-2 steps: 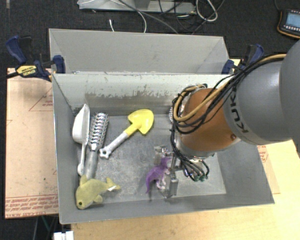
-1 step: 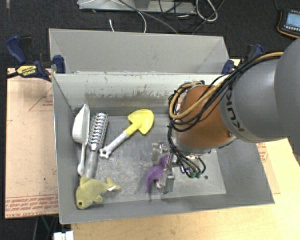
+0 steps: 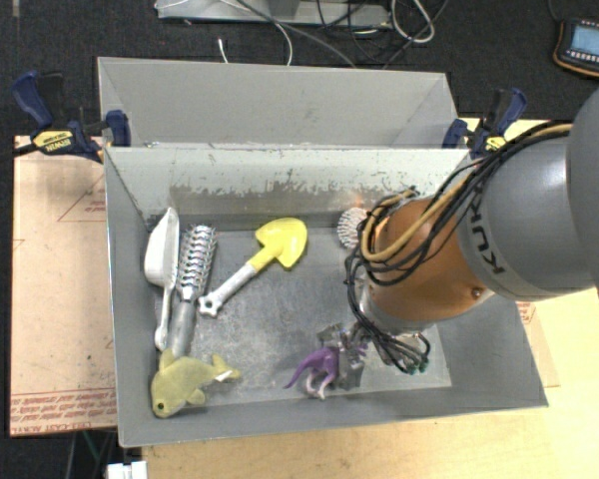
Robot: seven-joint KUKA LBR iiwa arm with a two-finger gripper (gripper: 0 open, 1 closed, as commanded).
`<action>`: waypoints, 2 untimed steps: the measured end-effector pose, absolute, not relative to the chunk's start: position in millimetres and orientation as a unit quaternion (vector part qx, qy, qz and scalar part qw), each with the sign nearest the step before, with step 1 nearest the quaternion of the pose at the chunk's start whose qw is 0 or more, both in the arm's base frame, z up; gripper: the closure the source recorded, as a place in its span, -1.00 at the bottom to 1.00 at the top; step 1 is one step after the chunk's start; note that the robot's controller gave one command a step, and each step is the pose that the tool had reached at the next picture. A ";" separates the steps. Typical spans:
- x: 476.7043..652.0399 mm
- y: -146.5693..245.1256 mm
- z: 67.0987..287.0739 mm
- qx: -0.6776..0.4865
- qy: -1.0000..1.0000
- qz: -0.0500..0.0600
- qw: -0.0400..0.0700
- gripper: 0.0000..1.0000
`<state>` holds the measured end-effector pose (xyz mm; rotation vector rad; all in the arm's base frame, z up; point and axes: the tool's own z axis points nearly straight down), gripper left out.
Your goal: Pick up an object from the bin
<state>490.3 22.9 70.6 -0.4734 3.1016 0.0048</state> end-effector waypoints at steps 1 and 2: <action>490.3 22.8 70.8 -0.151 0.989 0.002 0.002 1.00; 487.8 20.6 174.2 -0.154 0.988 0.002 0.000 1.00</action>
Offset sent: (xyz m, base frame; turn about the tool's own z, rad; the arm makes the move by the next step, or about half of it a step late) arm -0.0019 -0.0036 0.1254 -0.0101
